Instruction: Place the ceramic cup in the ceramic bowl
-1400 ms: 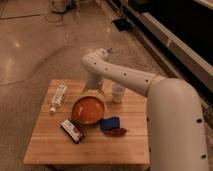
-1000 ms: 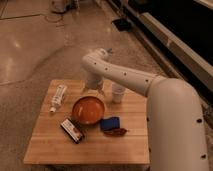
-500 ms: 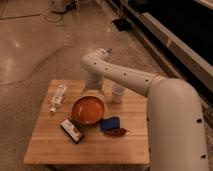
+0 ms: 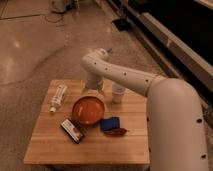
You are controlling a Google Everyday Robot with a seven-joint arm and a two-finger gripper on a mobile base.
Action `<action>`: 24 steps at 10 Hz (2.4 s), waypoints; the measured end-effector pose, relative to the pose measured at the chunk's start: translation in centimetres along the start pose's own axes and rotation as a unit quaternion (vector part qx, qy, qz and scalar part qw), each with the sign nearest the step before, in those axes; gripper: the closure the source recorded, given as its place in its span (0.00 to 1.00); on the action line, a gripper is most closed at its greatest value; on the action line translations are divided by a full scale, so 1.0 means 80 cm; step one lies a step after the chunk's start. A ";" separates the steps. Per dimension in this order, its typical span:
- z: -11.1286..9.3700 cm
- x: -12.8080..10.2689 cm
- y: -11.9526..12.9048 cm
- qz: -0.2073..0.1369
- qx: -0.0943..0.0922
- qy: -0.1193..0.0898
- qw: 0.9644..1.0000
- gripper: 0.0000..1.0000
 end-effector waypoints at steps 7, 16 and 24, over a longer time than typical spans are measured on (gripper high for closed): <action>-0.001 0.002 0.001 0.001 0.000 0.001 1.000 0.20; -0.054 0.076 0.157 0.105 -0.046 0.046 0.992 0.20; -0.024 0.063 0.256 0.182 -0.053 0.023 0.982 0.20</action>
